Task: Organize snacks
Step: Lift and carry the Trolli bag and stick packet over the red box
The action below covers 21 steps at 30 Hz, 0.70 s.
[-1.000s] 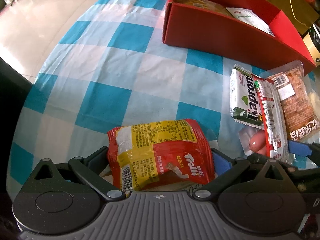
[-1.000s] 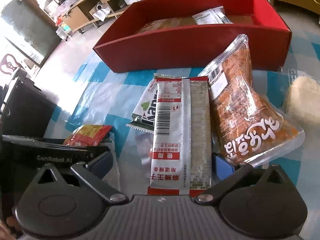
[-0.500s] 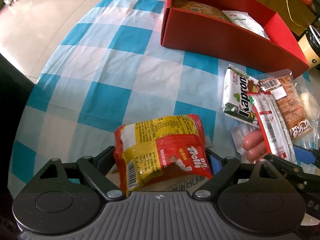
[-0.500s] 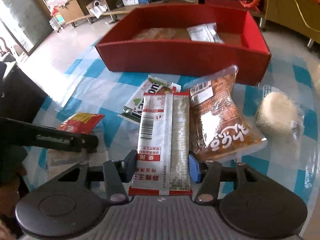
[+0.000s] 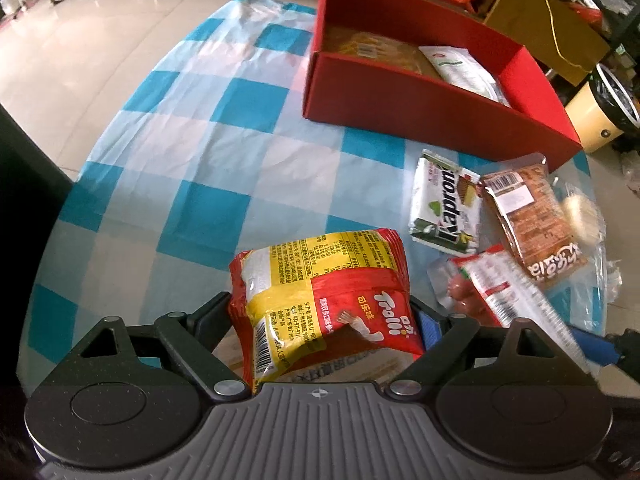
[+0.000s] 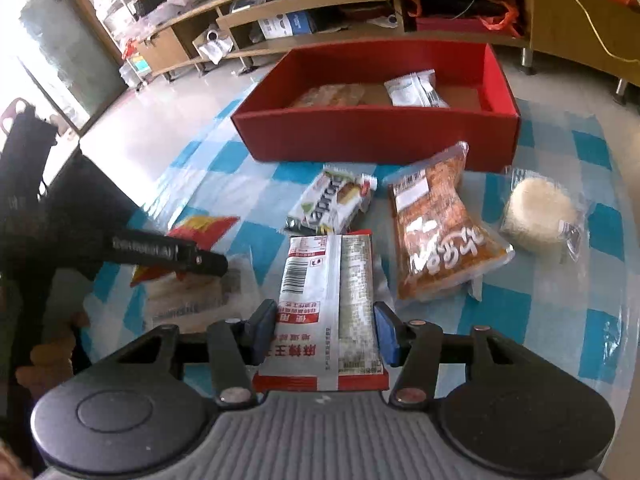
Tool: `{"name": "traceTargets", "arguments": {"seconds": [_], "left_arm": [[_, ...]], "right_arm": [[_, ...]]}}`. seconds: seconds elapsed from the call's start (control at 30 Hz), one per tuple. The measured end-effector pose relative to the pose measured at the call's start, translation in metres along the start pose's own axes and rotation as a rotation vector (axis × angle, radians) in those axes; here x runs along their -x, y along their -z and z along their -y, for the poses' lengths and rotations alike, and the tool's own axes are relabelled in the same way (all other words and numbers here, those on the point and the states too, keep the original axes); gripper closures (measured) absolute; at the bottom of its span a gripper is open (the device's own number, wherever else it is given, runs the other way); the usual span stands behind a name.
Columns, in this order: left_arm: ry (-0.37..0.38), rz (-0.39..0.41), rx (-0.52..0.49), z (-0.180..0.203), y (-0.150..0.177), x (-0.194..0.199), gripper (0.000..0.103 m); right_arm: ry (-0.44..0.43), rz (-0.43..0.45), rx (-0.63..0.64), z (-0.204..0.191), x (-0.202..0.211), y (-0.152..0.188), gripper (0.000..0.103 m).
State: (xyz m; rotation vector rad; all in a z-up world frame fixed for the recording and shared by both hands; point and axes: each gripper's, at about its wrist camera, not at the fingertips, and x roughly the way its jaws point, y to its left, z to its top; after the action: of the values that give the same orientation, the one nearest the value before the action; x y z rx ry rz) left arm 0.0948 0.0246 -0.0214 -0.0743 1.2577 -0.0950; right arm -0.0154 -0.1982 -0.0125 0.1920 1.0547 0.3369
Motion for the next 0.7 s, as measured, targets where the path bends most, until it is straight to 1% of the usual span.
{"name": "traceTargets", "arguments": {"seconds": [0.1,0.2,0.3,0.5,0.7], "left_arm": [[0.015,-0.005,-0.01,0.002,0.001,0.0,0.011],[0.033,-0.005,-0.006,0.003,0.001,0.002,0.011],[0.048,0.004,-0.001,0.002,0.001,0.006,0.011],[0.084,0.027,0.017,0.002,-0.003,0.015,0.011],[0.103,0.049,0.013,0.007,-0.007,0.023,0.011]], "right_arm": [[-0.006,-0.008,-0.001,0.001,0.001,0.005,0.054],[-0.026,0.003,-0.027,0.004,0.005,0.004,0.055],[-0.075,0.018,-0.083,0.012,0.011,0.001,0.055],[-0.195,0.075,-0.212,0.03,0.027,-0.007,0.055],[-0.262,0.123,-0.268,0.037,0.038,-0.015,0.055]]}}
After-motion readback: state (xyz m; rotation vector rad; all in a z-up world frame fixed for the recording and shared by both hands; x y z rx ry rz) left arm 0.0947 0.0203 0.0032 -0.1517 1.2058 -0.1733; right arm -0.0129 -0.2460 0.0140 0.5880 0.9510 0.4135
